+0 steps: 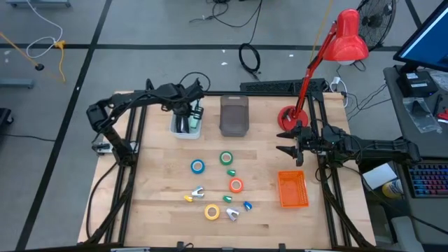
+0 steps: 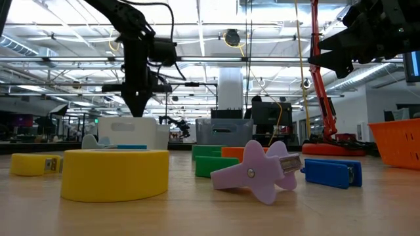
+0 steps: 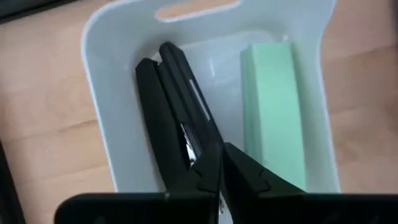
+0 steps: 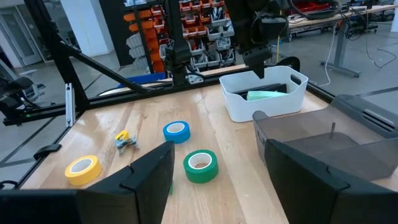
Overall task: Pick and place Stapler, Stapler remover, tape
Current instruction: Put the yellow stapler into the white bin
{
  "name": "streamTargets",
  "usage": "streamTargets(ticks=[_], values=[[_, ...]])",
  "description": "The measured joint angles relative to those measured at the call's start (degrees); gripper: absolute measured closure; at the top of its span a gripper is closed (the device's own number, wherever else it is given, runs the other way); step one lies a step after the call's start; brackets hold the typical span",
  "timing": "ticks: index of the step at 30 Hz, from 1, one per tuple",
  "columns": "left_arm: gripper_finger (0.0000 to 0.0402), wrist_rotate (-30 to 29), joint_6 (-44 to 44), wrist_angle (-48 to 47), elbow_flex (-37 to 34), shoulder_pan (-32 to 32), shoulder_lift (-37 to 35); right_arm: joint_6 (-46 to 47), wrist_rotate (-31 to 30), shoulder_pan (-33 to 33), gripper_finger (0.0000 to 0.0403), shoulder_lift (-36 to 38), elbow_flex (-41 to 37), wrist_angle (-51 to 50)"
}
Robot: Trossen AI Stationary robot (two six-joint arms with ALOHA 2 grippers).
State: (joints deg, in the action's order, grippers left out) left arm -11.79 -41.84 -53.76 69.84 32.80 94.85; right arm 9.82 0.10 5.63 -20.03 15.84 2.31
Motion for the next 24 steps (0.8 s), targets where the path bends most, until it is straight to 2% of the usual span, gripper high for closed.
streamTargets(ticks=[2,5,8,11,17,24], values=[[0.0385,0.5,-1.1,-0.3,0.2,-0.7,-2.2,0.0,0.0,0.0,0.0161,0.0,0.0,0.0],[0.0398,4.4,-4.1,-0.4,0.9,-3.8,-7.2,0.0,0.0,0.0,0.0161,0.0,0.0,0.0],[0.0396,7.1,-8.0,-0.2,1.0,-9.8,-11.8,0.0,0.0,0.0,0.0161,0.0,0.0,0.0],[0.0399,6.8,-9.8,-0.1,1.0,-17.8,-14.2,0.0,0.0,0.0,0.0161,0.0,0.0,0.0],[0.04,3.5,-12.6,0.6,1.0,-31.9,-13.5,0.0,0.0,0.0,0.0161,0.0,0.0,0.0],[0.0399,4.6,-11.4,1.5,1.0,-42.4,-9.4,0.0,0.0,0.0,0.0161,0.0,0.0,0.0]])
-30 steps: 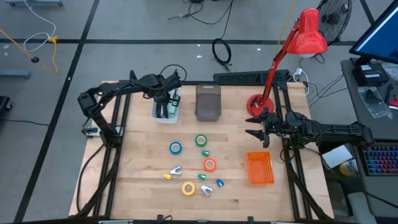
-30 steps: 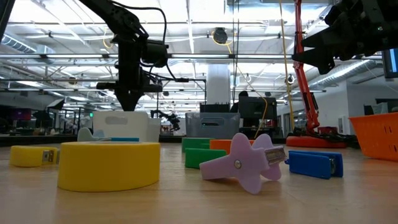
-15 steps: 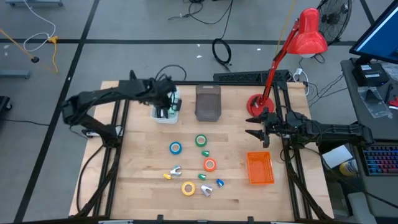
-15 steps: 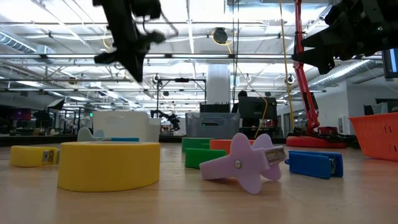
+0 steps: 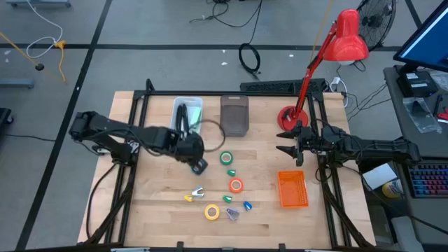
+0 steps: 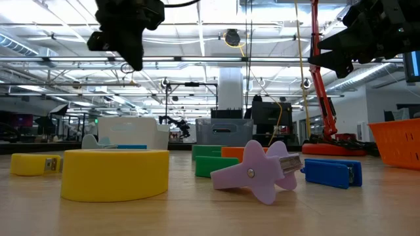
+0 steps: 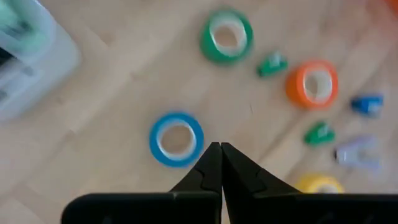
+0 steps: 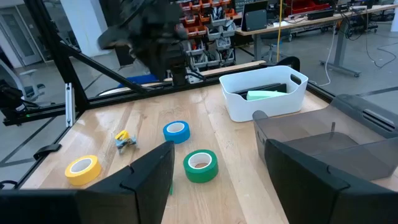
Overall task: Pick and place Stapler, Stapler remover, tape
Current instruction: Put the yellow stapler into the white bin
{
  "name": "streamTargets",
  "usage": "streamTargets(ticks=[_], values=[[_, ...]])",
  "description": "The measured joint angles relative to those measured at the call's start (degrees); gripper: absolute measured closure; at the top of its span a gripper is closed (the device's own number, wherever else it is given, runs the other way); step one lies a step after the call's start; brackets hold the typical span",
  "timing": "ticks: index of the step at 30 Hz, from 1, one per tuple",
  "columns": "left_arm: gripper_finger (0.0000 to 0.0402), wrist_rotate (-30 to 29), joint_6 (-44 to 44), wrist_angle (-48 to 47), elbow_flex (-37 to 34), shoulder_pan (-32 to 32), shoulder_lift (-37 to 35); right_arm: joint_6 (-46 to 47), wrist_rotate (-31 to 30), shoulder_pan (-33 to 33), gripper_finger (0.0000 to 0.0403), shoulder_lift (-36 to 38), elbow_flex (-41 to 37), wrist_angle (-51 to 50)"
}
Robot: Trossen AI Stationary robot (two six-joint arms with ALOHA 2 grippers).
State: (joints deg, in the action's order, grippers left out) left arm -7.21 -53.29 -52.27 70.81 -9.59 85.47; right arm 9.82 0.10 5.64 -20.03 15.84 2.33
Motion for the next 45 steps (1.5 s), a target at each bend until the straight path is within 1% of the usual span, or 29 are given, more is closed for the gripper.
streamTargets(ticks=[4,7,11,15,19,22,25,27,30,32,34,38,41,45], values=[[0.0388,3.8,-2.4,1.3,0.0,-3.7,3.4,0.0,0.0,0.0,0.0161,0.0,0.0,0.0],[0.0386,5.8,-3.7,4.1,0.0,-5.8,6.1,0.0,0.0,0.0,0.0161,0.0,0.0,0.0],[0.0385,5.9,-4.7,8.7,0.0,-7.9,9.4,0.0,0.0,0.0,0.0161,0.0,0.0,-0.2],[0.0385,7.5,-1.8,14.8,0.0,-9.4,11.7,0.0,0.0,0.0,0.0161,0.0,0.0,-0.2],[0.0378,8.2,-2.7,15.4,0.0,-10.5,12.5,0.0,0.0,0.0,0.0161,0.0,0.0,-0.2],[0.0358,10.0,-4.4,14.1,0.0,-11.7,12.6,0.0,0.0,0.0,0.0161,0.0,0.0,-0.2],[0.0325,11.0,-4.7,13.8,0.0,-13.8,12.6,0.0,0.0,0.0,0.0161,0.0,0.0,-0.4],[0.03,11.7,-4.3,11.4,0.0,-15.6,12.6,0.0,0.0,0.0,0.0161,0.0,0.0,-0.4],[0.0263,12.1,-3.6,5.2,0.0,-18.4,12.6,0.0,0.0,0.0,0.0161,0.0,0.0,-0.4],[0.024,11.8,-3.2,1.2,0.0,-20.2,12.6,0.0,0.0,0.0,0.0161,0.0,0.0,-0.4],[0.022,10.3,-1.3,-0.9,0.0,-21.6,12.6,0.0,0.0,0.0,0.0161,0.0,0.0,-0.4],[0.0191,6.0,5.1,-0.1,0.0,-23.1,12.6,0.0,0.0,0.0,0.0161,0.0,0.0,-0.4],[0.0178,3.4,7.9,0.6,0.0,-23.2,12.9,0.0,0.0,0.0,0.0161,0.0,0.0,-0.4],[0.0179,1.6,11.7,0.7,0.0,-23.5,14.9,0.0,0.0,0.0,0.0161,0.0,0.0,-0.4]])
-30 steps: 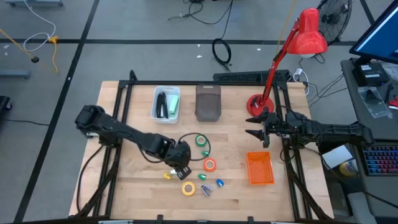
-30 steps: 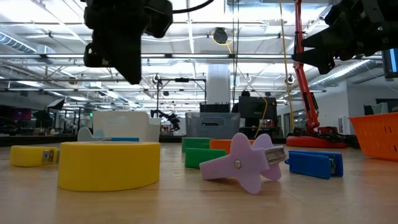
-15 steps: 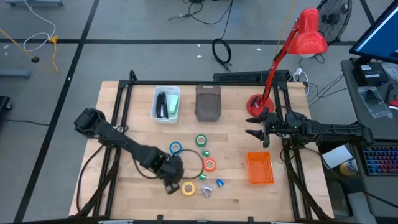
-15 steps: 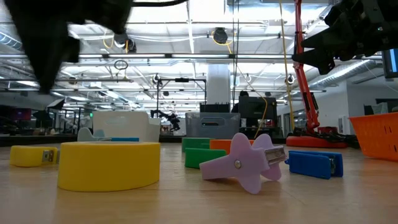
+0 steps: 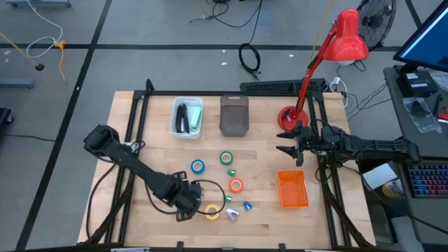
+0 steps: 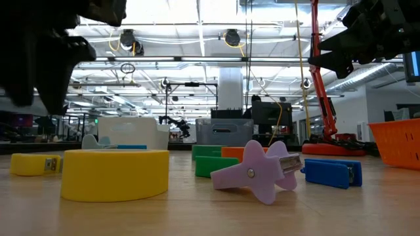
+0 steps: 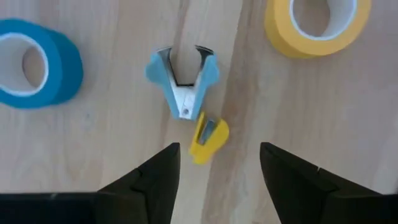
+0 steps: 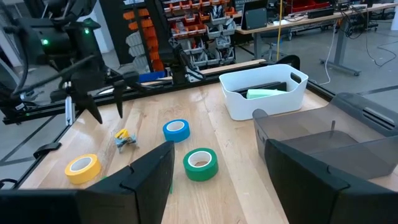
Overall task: Pick and place Stapler, Stapler remover, tape
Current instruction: Put the yellow stapler into the white bin
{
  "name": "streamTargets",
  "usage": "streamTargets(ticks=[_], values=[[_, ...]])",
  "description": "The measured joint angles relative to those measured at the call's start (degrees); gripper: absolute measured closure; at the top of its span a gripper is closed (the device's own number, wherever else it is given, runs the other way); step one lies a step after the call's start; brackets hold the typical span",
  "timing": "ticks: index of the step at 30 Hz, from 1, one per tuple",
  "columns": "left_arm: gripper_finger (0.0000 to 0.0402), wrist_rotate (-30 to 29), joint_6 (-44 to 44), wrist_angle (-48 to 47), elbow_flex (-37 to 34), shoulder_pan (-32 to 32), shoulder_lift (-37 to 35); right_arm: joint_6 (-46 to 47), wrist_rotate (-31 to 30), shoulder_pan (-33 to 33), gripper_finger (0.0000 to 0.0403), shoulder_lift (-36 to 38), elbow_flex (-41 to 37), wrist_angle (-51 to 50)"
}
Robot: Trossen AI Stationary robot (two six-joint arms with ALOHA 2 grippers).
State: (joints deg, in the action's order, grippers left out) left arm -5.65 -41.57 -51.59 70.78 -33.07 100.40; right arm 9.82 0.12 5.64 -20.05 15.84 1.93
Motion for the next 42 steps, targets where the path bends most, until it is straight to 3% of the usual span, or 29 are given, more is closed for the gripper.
streamTargets(ticks=[9,22,26,36,42], values=[[0.0186,2.4,4.7,1.1,0.0,-0.3,7.2,0.0,0.0,0.0,0.0161,0.0,0.0,0.0],[0.0189,1.2,3.6,2.9,0.0,0.2,9.2,0.0,0.0,0.0,0.0161,0.0,0.0,0.0],[0.0215,2.0,3.6,3.7,0.0,0.2,9.2,0.0,0.0,0.0,0.0161,0.0,0.0,0.0],[0.033,2.6,0.9,5.2,0.0,0.4,9.2,0.0,0.0,0.0,0.0161,0.0,0.0,0.0],[0.033,9.2,0.0,4.9,0.0,0.4,9.1,0.0,0.0,0.0,0.0161,0.0,0.0,0.0]])
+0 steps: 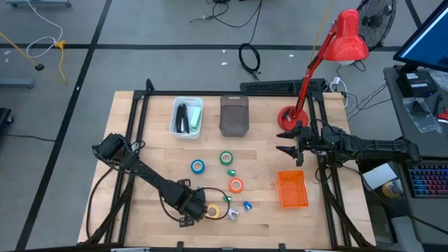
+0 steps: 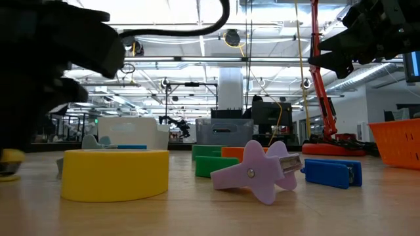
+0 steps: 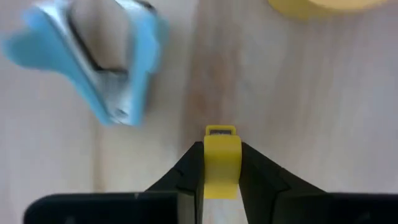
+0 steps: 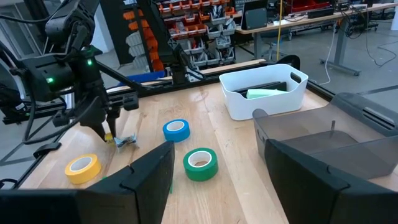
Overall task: Pick and place Stapler, Stapler remover, tape
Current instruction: Put the yellow stapler into the white bin
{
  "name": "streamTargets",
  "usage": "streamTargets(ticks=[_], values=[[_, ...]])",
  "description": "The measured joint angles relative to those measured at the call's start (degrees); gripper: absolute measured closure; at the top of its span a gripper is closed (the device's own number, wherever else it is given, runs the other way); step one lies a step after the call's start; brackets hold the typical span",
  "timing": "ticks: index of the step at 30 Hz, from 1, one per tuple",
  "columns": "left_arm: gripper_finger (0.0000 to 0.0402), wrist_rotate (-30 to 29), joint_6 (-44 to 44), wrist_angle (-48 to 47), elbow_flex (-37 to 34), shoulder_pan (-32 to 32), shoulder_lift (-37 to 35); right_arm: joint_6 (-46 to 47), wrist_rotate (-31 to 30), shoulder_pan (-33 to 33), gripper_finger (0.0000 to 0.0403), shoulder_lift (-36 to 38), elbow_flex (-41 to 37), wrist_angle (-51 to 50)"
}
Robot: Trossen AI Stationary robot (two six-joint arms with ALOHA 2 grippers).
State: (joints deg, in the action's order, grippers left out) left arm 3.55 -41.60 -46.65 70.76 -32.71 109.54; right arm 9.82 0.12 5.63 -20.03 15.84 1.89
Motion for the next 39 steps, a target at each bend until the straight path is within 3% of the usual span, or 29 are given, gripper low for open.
streamTargets(ticks=[6,12,17,24,27,31,36,39], values=[[0.0313,7.0,-4.5,-5.8,0.0,-0.2,-2.1,0.0,0.0,0.0,0.0161,0.0,0.0,0.0],[0.0332,4.4,-8.7,-11.4,0.0,0.3,-10.3,0.0,0.0,0.0,0.0161,0.0,0.0,0.0],[0.0332,-5.2,-17.2,-17.1,0.0,2.7,-19.5,0.0,0.0,0.0,0.0161,0.0,0.0,0.0],[0.0329,-25.9,-22.4,-23.2,0.0,9.9,-30.5,0.0,0.0,0.0,0.0161,0.0,0.0,0.0],[0.0328,-33.2,-18.8,-23.5,0.0,15.6,-33.0,0.0,0.0,0.0,0.0161,0.0,0.0,0.0],[0.0327,-38.1,-10.9,-23.0,0.0,25.2,-33.8,0.0,0.0,0.0,0.0161,0.0,0.0,0.0],[0.0325,-39.6,6.2,-14.6,0.0,38.2,-33.0,0.0,0.0,0.0,0.0161,0.0,0.0,0.0],[0.0324,-37.3,16.9,-8.3,0.0,46.0,-32.4,0.0,0.0,0.0,0.0161,0.0,0.0,0.0]])
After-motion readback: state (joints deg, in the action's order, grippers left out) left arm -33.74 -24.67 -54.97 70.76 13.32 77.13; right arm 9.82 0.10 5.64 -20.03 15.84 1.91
